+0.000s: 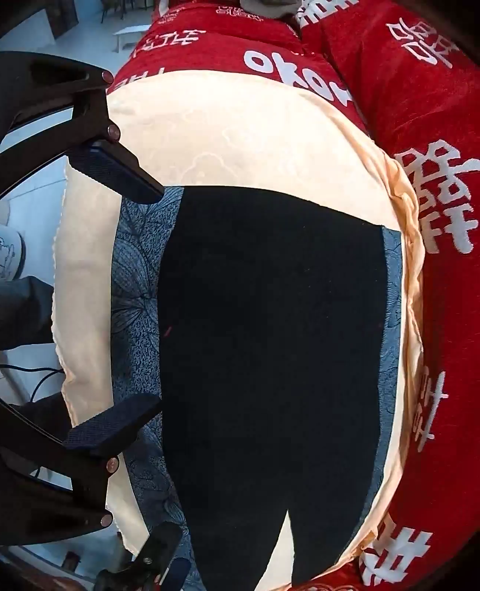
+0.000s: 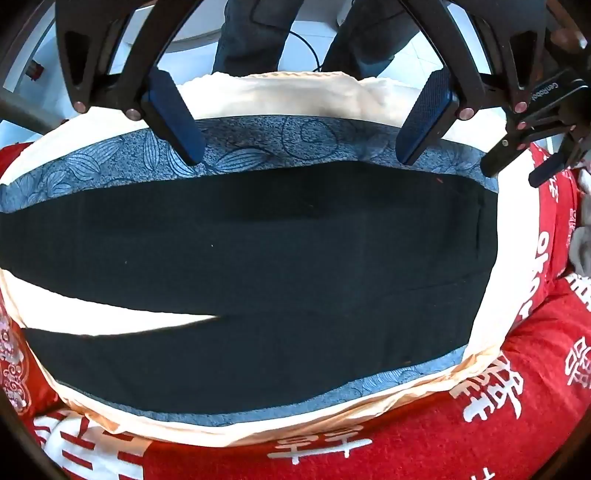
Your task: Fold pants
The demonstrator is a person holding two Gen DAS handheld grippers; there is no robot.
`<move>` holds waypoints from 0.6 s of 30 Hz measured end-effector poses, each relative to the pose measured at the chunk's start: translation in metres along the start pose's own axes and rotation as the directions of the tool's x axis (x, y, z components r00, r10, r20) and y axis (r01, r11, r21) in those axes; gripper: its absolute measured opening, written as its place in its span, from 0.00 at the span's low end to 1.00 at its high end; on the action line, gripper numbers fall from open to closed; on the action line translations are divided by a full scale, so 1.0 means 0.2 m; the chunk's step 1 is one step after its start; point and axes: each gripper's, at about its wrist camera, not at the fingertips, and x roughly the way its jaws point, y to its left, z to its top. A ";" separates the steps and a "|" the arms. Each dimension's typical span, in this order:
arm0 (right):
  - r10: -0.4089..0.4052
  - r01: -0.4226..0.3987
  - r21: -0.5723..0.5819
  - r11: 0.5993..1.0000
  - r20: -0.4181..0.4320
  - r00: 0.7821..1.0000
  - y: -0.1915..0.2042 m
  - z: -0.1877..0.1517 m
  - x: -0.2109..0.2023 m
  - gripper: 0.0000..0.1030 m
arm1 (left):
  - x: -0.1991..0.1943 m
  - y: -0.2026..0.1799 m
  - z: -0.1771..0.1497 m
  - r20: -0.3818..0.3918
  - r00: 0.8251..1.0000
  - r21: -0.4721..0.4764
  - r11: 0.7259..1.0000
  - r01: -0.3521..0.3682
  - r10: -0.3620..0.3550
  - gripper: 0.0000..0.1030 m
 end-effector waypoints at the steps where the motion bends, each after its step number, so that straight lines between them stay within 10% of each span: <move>1: 0.014 -0.014 -0.002 1.000 -0.007 1.000 -0.01 0.00 0.00 1.00 | -0.01 -0.03 -0.04 0.019 1.000 -0.001 1.000 -0.014 0.014 1.00; 18: -0.099 0.103 0.036 0.994 -0.096 0.990 -0.07 -0.01 0.05 1.00 | 0.08 -0.08 -0.11 -0.143 0.988 0.003 0.998 0.055 -0.054 1.00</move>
